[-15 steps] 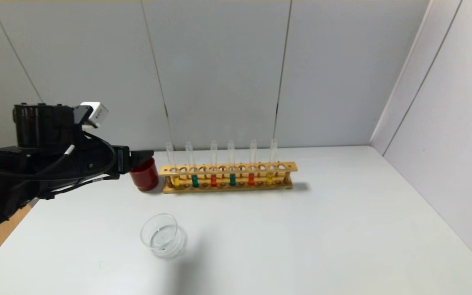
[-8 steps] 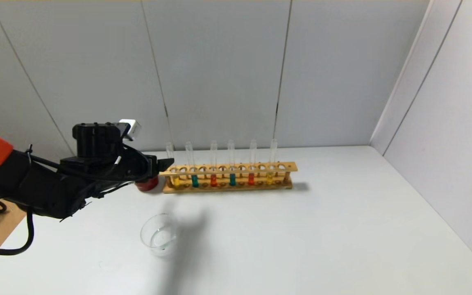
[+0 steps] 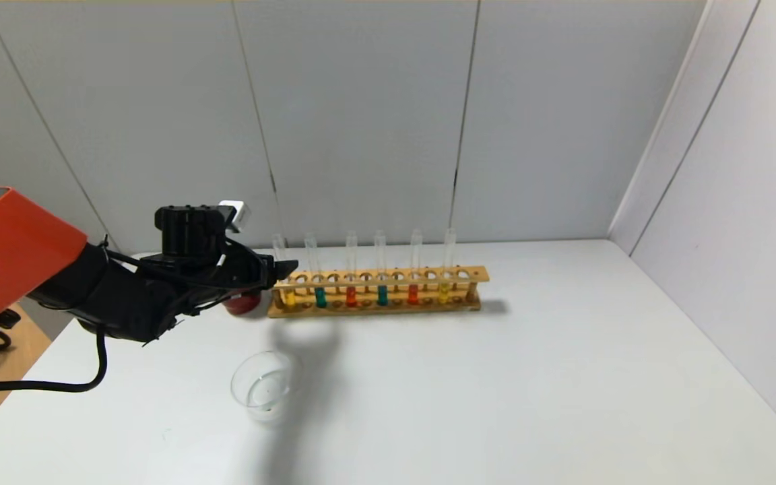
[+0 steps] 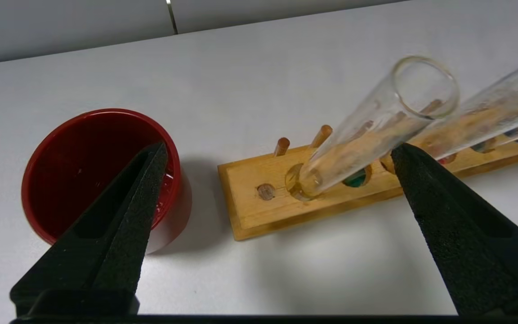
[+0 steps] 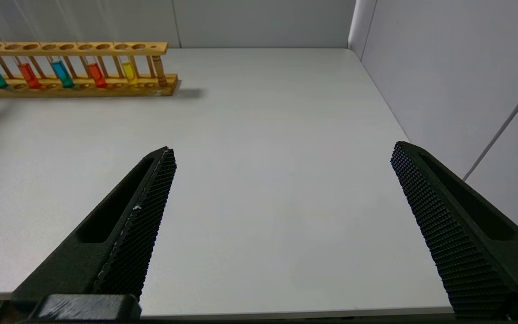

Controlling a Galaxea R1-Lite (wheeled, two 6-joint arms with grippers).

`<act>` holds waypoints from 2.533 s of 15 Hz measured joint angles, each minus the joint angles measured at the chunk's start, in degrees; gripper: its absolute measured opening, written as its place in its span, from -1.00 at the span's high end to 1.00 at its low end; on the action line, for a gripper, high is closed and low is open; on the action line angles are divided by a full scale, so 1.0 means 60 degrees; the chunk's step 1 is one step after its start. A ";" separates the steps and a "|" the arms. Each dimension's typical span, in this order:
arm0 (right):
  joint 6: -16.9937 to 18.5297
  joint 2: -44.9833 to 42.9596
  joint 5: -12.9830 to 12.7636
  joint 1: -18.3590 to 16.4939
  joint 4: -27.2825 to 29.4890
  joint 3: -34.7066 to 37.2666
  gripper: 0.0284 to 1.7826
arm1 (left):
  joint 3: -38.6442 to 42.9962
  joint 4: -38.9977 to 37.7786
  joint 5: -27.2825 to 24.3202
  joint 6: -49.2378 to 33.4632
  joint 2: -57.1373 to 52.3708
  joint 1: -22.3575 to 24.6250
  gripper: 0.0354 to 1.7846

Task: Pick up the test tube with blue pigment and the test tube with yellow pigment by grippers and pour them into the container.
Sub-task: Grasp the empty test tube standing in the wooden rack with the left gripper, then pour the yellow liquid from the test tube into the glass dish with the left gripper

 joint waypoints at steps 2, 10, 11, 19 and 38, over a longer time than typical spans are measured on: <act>0.0000 0.0000 0.0000 0.0000 0.0000 0.0000 -0.96 | -0.0154 0.0002 0.0000 0.0004 0.0175 0.0000 -0.95; 0.0000 0.0000 0.0000 0.0000 0.0000 0.0000 -0.96 | -0.0427 -0.0041 0.0262 0.0043 0.0540 -0.0185 0.13; 0.0000 0.0000 0.0000 0.0000 0.0000 0.0000 -0.96 | -0.0431 -0.0073 0.0266 0.0041 0.0573 -0.0236 0.33; 0.0000 0.0000 0.0000 0.0000 0.0000 0.0000 -0.96 | -0.0632 -0.0063 0.0947 0.0073 0.0587 -0.0429 0.69; 0.0000 0.0000 0.0000 0.0000 0.0002 0.0000 -0.96 | -0.0864 0.5197 0.1845 0.0673 -0.5854 -0.0772 0.69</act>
